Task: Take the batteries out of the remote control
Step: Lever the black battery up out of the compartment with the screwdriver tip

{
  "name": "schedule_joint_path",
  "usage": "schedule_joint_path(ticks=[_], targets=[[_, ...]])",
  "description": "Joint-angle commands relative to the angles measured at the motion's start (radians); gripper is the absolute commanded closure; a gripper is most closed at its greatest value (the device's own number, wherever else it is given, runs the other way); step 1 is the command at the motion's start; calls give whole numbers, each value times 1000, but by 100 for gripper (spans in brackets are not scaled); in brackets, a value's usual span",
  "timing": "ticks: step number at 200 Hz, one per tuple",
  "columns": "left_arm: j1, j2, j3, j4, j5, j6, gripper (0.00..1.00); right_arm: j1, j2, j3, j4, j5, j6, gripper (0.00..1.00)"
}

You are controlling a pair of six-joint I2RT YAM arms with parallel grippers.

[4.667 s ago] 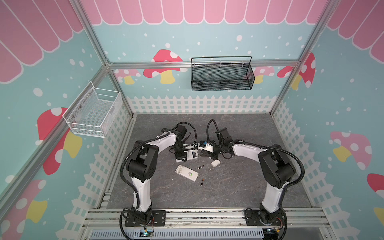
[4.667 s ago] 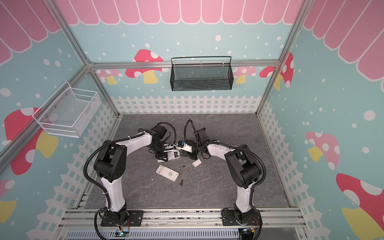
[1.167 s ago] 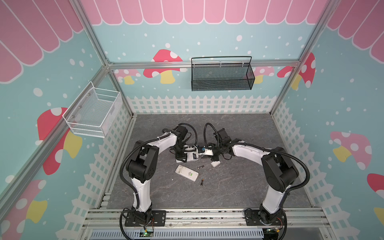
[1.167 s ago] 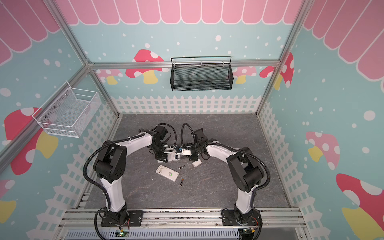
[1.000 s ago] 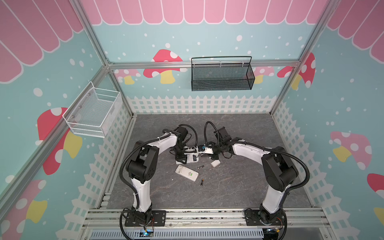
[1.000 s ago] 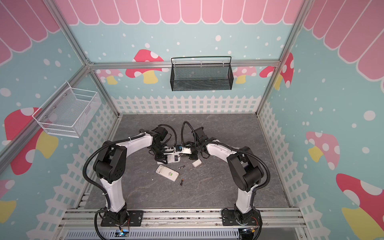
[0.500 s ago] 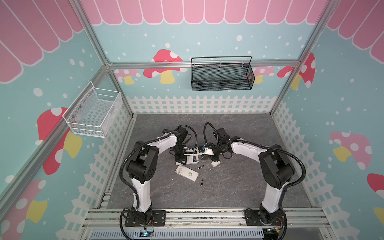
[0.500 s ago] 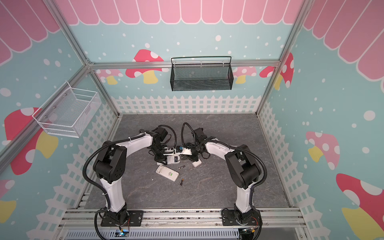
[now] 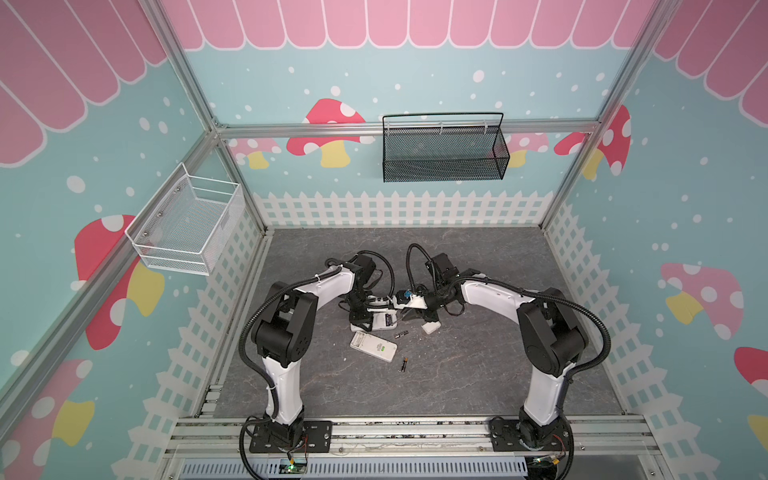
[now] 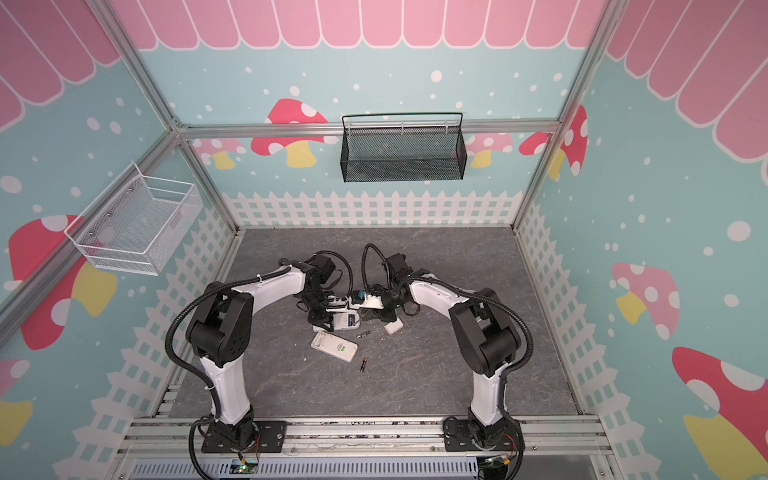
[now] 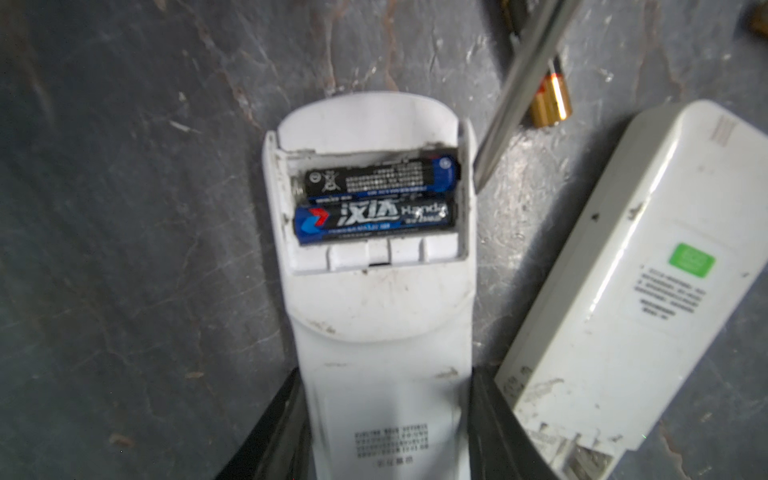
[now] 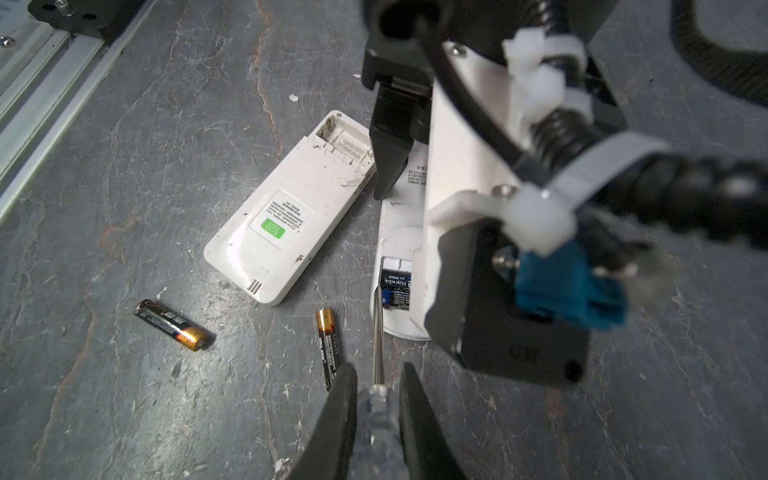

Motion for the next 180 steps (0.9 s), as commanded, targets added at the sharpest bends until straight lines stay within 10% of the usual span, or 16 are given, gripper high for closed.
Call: schedule_joint_path(ticks=[1, 109, 180], targets=[[-8, -27, -18, -51, 28, 37, 74, 0, 43, 12, -36, 1, -43, 100], [-8, -25, -11, -57, 36, 37, 75, 19, 22, -25, -20, 80, -81, 100], [-8, -27, -14, -59, 42, 34, 74, 87, -174, -321, 439, 350, -16, 100]])
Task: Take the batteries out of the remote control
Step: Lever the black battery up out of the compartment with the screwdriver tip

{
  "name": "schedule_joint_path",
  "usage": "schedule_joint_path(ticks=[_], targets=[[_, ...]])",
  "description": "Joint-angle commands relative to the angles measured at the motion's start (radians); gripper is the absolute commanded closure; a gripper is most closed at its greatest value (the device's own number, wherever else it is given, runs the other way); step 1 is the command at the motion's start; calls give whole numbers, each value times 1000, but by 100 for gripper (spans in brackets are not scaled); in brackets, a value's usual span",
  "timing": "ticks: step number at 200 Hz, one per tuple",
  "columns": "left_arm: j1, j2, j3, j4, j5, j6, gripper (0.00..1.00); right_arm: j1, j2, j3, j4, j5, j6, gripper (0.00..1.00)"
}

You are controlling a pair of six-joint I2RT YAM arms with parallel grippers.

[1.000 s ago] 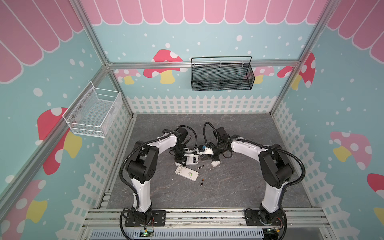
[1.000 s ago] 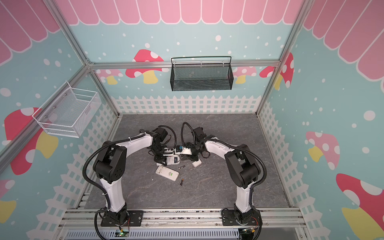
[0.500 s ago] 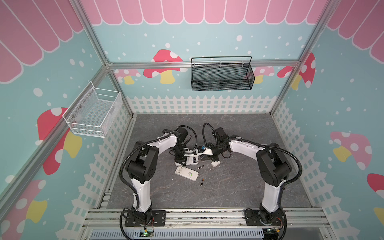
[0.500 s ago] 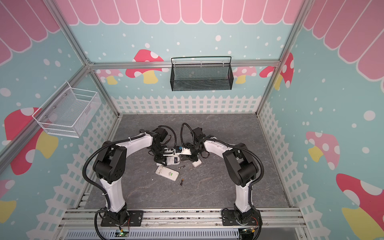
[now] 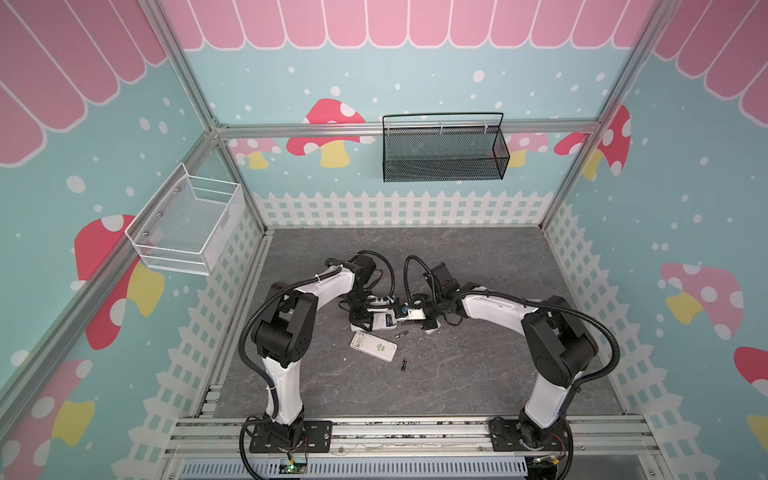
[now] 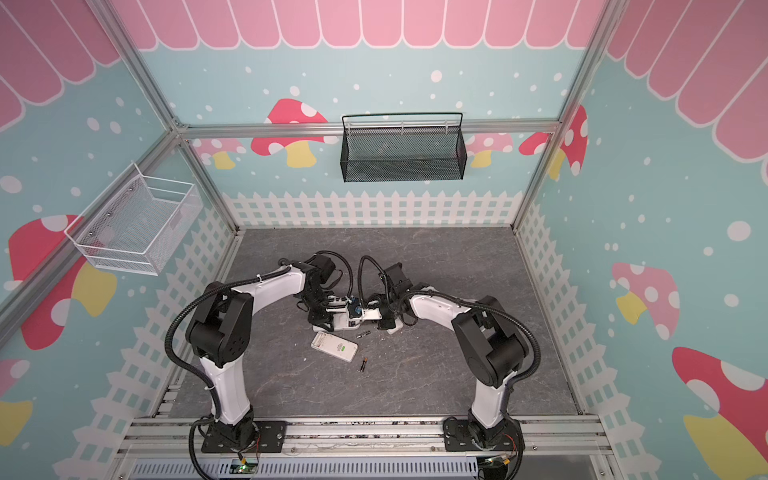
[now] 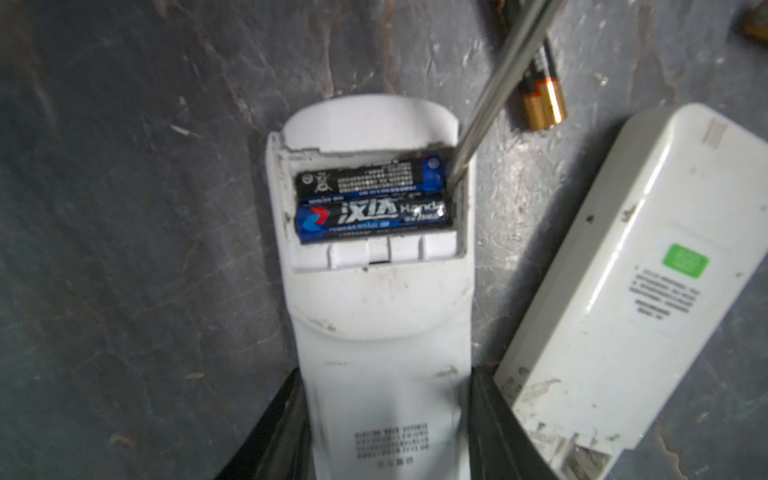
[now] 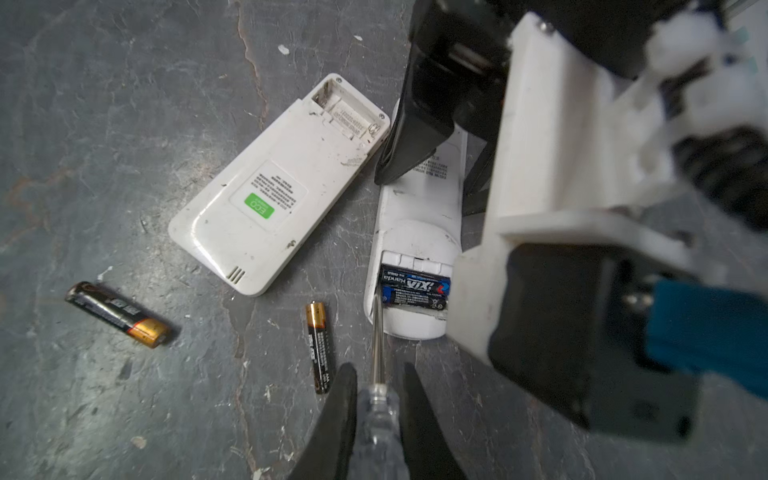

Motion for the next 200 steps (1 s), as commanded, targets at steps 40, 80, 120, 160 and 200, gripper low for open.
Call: schedule_joint_path(ticks=[40, 80, 120, 160, 200], targets=[[-18, -29, -20, -57, 40, 38, 75, 82, -113, -254, 460, 307, 69, 100], [-35, -33, -24, -57, 41, 39, 75, 104, -139, -316, 645, 385, 123, 100], [-36, -39, -32, -57, 37, 41, 75, 104, -155, -324, 656, 411, 120, 100], [-37, -45, -37, -57, 33, 38, 74, 103, -187, -361, 653, 431, 130, 100], [-40, -43, -35, -58, 31, 39, 74, 100, -228, -400, 668, 455, 145, 100]])
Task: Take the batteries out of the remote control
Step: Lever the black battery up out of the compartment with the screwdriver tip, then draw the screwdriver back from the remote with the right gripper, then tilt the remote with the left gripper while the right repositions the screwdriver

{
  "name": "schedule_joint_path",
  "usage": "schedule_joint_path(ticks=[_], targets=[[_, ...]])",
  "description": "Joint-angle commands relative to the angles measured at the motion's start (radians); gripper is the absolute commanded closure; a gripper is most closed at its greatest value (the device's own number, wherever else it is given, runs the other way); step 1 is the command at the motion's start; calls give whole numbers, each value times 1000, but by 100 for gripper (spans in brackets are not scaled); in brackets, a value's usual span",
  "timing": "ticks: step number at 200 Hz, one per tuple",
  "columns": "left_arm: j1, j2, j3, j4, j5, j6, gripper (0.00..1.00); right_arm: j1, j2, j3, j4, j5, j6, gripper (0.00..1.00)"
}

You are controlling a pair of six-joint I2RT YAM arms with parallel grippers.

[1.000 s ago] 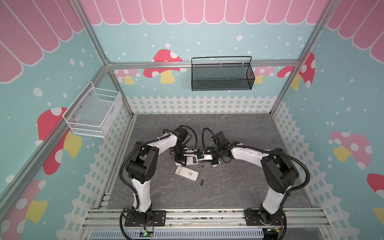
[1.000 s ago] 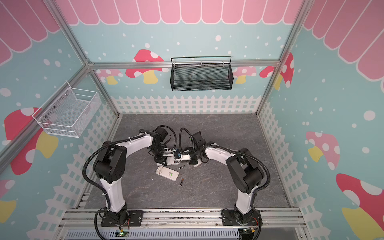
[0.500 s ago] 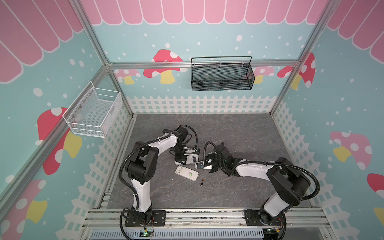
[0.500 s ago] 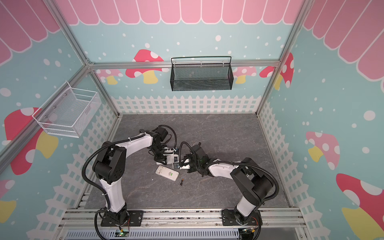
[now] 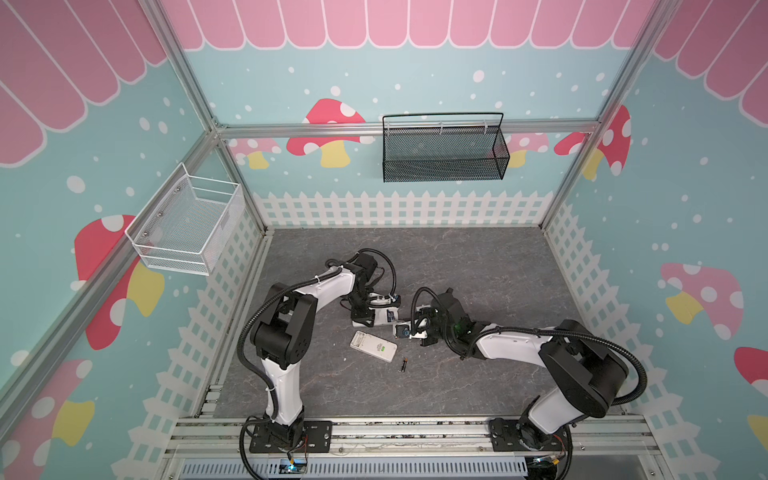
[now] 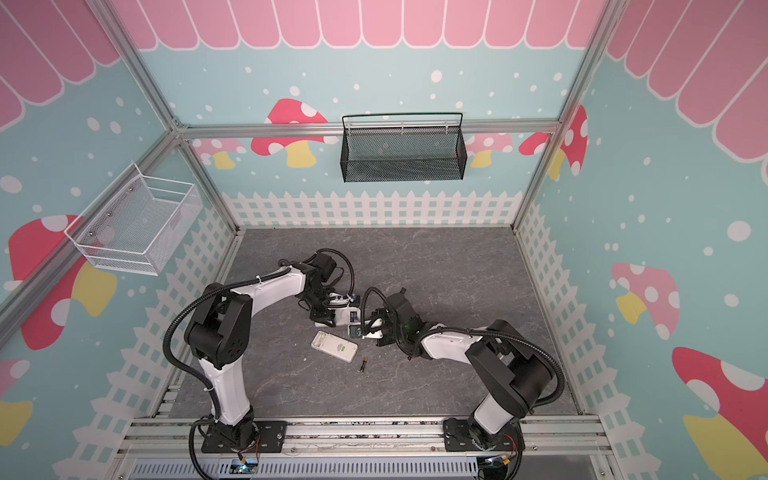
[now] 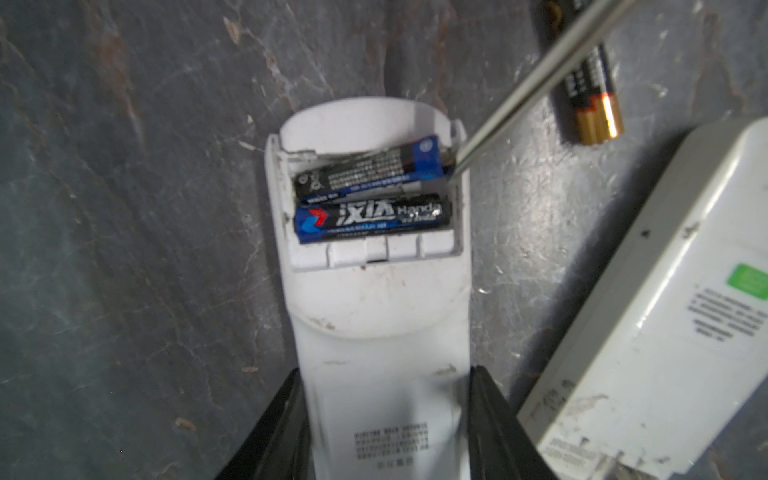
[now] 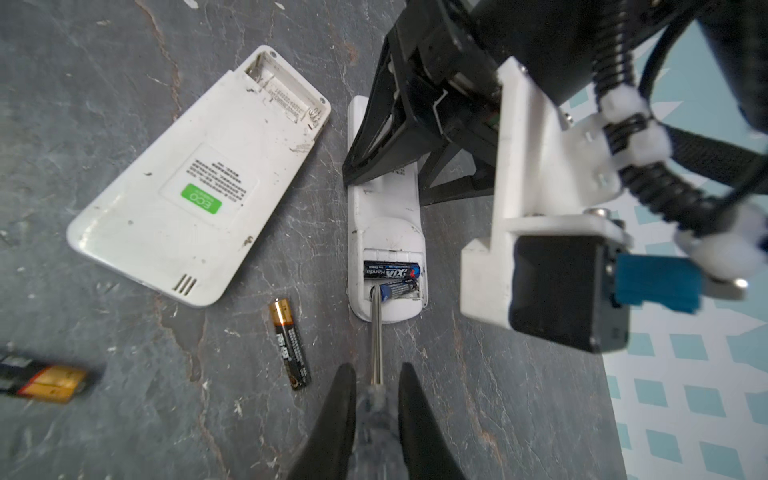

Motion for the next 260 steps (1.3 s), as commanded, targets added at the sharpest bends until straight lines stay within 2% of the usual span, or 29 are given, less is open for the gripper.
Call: schedule_joint_path(ticks=[1, 107, 144, 168, 197, 235, 260], targets=[[-28, -29, -24, -124, 66, 47, 75, -18, -34, -13, 101, 132, 7, 100], [-36, -45, 36, -67, -9, -34, 77, -25, -170, -135, 70, 150, 82, 100], [-61, -69, 71, -44, -123, -34, 89, -44, -227, -177, 75, 126, 165, 100], [-78, -119, 37, 41, -208, -10, 99, -67, -244, -186, 114, 77, 292, 100], [-107, -209, -105, 281, -283, 87, 100, -109, -219, -162, 150, 24, 492, 100], [-147, -247, -360, 846, -423, 241, 100, -138, -142, -100, 155, -22, 665, 100], [-152, -231, -484, 1181, -454, 303, 100, -140, -116, -83, 171, -16, 735, 100]])
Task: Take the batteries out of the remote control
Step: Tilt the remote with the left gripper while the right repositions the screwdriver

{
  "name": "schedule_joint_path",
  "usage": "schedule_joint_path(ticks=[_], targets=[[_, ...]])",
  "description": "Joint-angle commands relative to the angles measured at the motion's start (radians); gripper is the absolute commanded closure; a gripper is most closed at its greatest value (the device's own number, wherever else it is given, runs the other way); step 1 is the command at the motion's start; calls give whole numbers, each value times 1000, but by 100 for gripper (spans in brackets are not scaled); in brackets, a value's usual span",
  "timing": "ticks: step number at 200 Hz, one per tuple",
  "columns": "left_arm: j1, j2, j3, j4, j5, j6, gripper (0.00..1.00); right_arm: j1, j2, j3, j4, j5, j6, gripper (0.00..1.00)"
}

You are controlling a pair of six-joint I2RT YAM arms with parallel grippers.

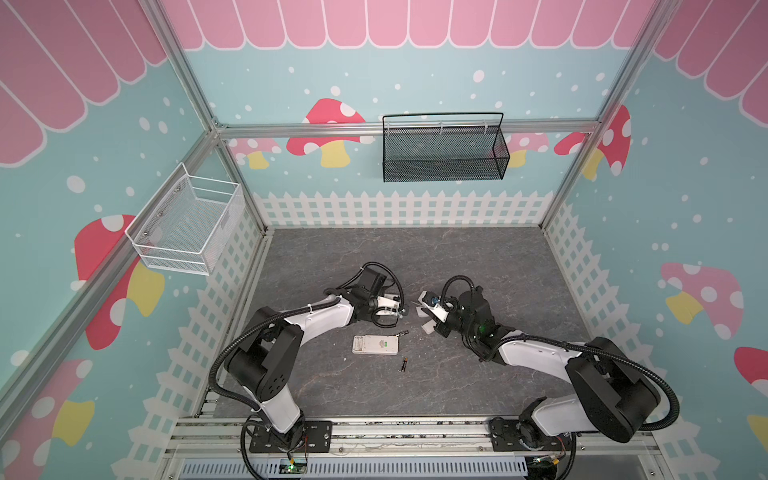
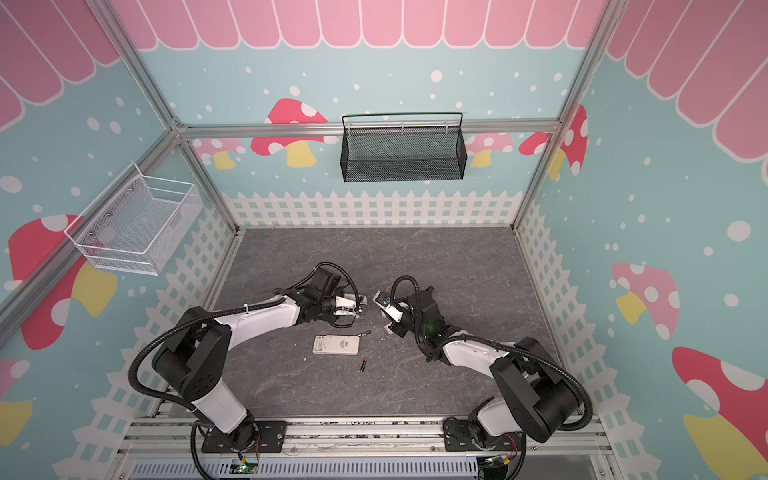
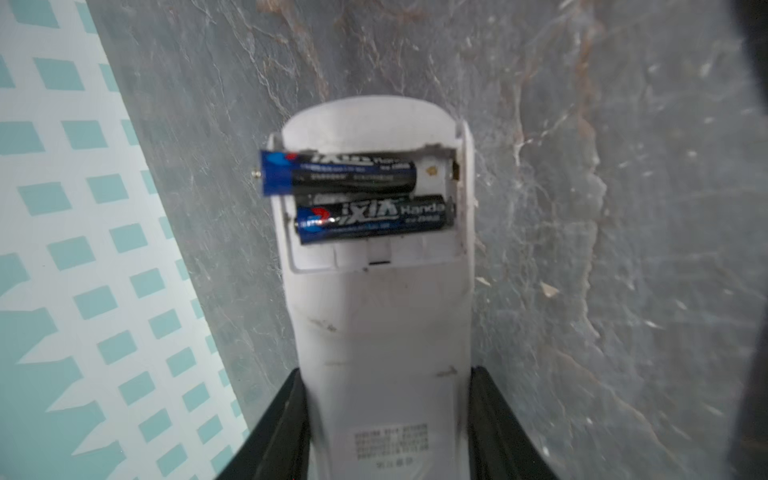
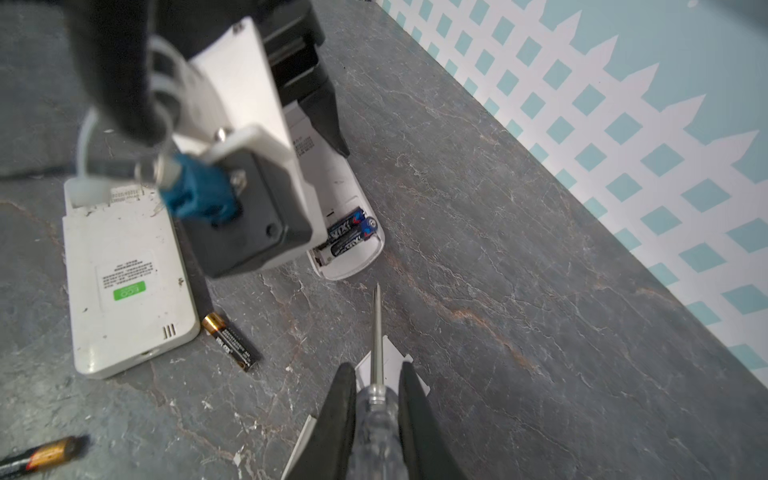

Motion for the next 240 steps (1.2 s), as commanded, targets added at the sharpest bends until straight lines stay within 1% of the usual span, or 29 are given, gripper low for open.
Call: schedule_joint_path(ticks=[1, 21, 42, 59, 75, 87, 103, 116, 128, 150, 179, 199, 216, 237, 240], targets=[[-3, 11, -89, 473, -81, 136, 100, -6, 23, 32, 45, -30, 134, 100], [-5, 22, -154, 631, -85, 165, 100, -5, 31, 38, 51, -35, 165, 100], [-8, 35, -222, 765, -68, 211, 100, -5, 42, 44, 48, -38, 177, 100], [-7, 67, -281, 915, -45, 257, 100, -5, 53, 54, 49, -47, 187, 100], [-8, 125, -320, 1077, -39, 291, 100, -4, 68, 76, 43, -56, 200, 100], [-10, 188, -335, 1230, -45, 316, 100, -6, 78, 86, 47, -60, 206, 100], [-7, 276, -345, 1378, -49, 360, 100, -6, 91, 99, 52, -63, 210, 100], [-7, 328, -356, 1472, -36, 379, 100, -5, 100, 115, 45, -66, 208, 100], [-8, 338, -366, 1505, -29, 377, 100, -5, 99, 129, 23, -61, 206, 100], [-9, 284, -367, 1425, -46, 328, 100, -10, 88, 121, 25, -44, 212, 100], [-9, 188, -329, 1210, -97, 241, 100, -21, 80, 118, 23, -42, 258, 100], [-8, 96, -291, 963, -100, 175, 100, -37, 79, 116, 29, -47, 314, 100], [-4, 10, -241, 740, -95, 94, 100, -63, 70, 126, 16, -70, 358, 100], [-4, -30, -125, 471, -151, -55, 100, -97, 36, 122, 12, -103, 399, 100], [-3, -32, -108, 430, -177, -75, 100, -103, 29, 121, 14, -111, 404, 100]])
